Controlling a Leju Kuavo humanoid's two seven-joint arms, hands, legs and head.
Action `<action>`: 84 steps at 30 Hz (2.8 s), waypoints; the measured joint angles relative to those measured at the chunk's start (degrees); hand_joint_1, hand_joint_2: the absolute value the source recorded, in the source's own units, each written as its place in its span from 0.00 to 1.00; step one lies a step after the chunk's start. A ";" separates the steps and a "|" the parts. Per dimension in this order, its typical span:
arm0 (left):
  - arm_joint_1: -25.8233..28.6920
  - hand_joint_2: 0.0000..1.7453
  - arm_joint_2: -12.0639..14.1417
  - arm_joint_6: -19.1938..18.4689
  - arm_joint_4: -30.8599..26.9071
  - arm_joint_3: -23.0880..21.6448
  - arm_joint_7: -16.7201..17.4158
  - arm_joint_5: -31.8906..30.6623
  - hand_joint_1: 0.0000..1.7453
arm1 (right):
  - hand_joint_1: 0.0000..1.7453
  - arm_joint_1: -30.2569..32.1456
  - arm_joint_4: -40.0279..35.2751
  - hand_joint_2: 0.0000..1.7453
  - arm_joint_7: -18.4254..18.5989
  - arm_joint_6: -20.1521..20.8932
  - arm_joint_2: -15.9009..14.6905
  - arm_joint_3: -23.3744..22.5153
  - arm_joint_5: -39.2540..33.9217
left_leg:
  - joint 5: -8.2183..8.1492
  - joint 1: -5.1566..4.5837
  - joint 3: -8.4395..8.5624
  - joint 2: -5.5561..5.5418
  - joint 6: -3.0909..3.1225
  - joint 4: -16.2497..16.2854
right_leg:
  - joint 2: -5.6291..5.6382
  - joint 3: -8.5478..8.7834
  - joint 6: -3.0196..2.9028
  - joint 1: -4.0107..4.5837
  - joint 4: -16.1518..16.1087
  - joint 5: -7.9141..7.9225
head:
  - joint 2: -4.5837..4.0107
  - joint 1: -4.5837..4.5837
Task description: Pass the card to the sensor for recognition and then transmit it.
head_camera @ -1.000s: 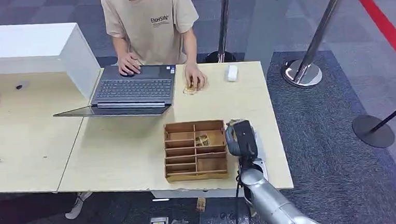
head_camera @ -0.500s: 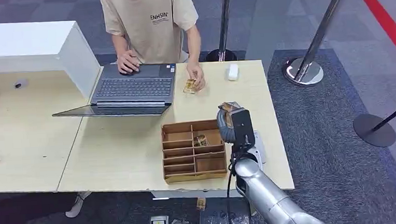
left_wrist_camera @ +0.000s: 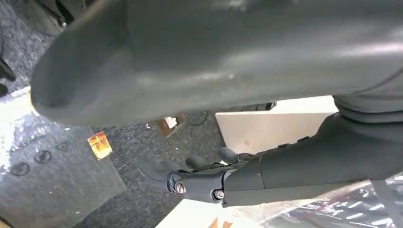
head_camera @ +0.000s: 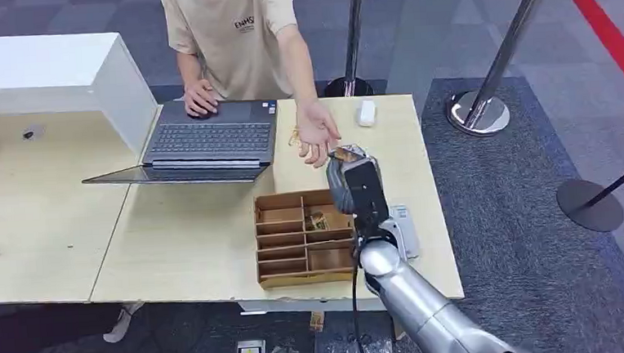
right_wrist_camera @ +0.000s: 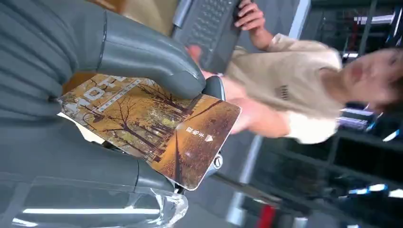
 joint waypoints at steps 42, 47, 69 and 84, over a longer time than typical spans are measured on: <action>-0.42 0.00 -0.02 0.28 -0.02 -2.34 1.44 -0.40 0.00 | 0.00 -18.26 11.37 0.00 8.88 11.22 -0.35 6.08 -10.12 | 0.03 0.01 -0.07 -0.05 -0.03 0.01 | -0.02 -0.10 0.00 0.01 0.04 0.00 | 0.00 0.02; -0.39 0.00 0.00 1.50 -0.02 -2.14 3.78 0.83 0.00 | 0.00 -10.29 4.06 1.00 9.12 6.01 -0.20 3.76 -10.54 | 0.02 0.02 -0.07 -0.07 -0.03 0.01 | -0.02 -0.10 -0.01 0.02 0.03 -0.01 | 0.00 0.02; -0.30 0.00 0.07 2.88 0.00 -1.82 5.02 1.37 0.00 | 0.03 10.92 -19.52 1.00 16.22 -3.60 -5.81 7.24 26.35 | 0.01 0.00 -0.08 -0.07 -0.01 0.01 | -0.01 -0.10 0.00 0.00 0.02 -0.01 | 0.00 0.00; -0.29 0.00 0.07 2.88 0.00 -1.82 3.93 0.41 0.00 | 0.22 12.32 -15.57 1.00 16.23 -3.91 -8.20 9.95 28.38 | 0.01 0.00 -0.09 -0.07 -0.01 0.01 | -0.01 -0.10 0.00 0.00 0.01 -0.01 | 0.00 0.00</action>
